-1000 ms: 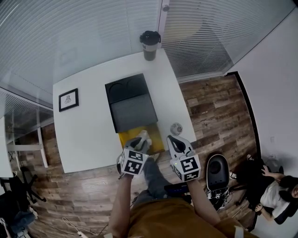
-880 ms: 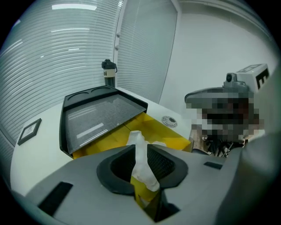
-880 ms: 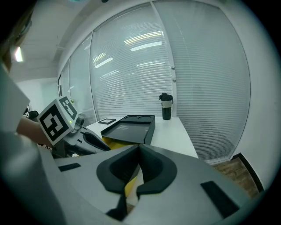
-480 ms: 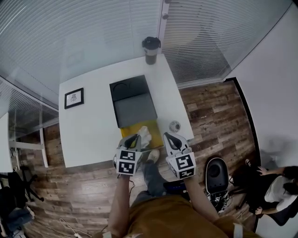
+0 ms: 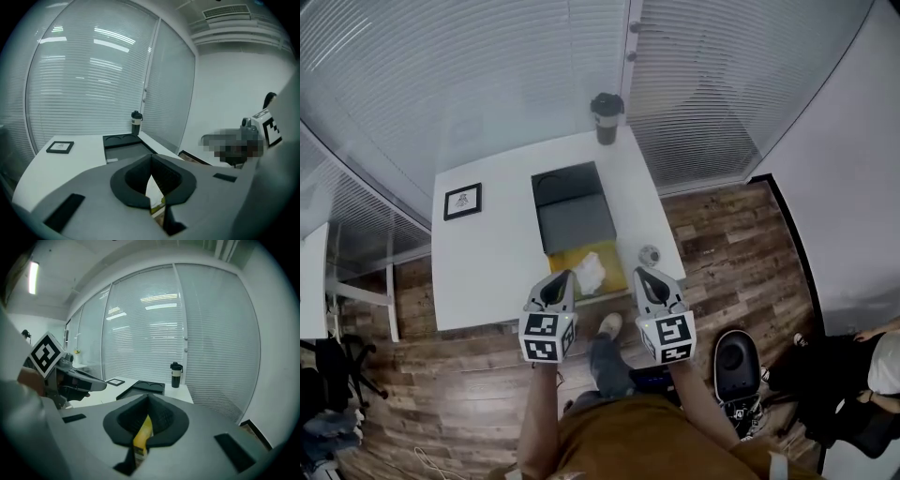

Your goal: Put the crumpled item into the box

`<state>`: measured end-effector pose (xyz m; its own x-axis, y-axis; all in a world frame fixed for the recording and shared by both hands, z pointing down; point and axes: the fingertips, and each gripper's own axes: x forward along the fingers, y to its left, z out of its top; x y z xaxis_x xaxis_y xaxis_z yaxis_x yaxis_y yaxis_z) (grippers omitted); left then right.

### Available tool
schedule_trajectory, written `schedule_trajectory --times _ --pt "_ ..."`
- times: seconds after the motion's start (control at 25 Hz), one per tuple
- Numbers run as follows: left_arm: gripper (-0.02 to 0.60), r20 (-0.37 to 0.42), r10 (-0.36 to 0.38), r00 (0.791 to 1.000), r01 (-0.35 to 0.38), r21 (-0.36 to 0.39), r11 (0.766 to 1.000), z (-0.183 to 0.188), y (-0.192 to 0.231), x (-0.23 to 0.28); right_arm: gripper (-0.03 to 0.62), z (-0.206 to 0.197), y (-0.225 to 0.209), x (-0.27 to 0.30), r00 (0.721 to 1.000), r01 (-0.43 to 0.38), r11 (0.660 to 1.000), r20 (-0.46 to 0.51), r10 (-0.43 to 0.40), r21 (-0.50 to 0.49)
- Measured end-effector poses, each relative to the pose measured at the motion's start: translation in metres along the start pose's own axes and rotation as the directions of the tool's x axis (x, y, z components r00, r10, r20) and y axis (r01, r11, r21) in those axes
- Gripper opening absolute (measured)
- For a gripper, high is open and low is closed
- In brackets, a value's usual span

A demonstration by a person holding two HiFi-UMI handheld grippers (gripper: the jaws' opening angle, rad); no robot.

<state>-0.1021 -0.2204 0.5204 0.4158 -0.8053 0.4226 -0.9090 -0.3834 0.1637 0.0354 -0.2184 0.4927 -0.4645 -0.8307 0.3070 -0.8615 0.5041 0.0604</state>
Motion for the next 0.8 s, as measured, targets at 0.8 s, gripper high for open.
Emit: schedule_trajectory --times 0.8 --pt "0.023 0.216 0.024 0.976 -0.012 -0.054 0.998 0.039 -0.016 -0.075 0.012 0.032 0.017 -0.058 0.992 0.032 0.999 0.122 -0.034 0.015"
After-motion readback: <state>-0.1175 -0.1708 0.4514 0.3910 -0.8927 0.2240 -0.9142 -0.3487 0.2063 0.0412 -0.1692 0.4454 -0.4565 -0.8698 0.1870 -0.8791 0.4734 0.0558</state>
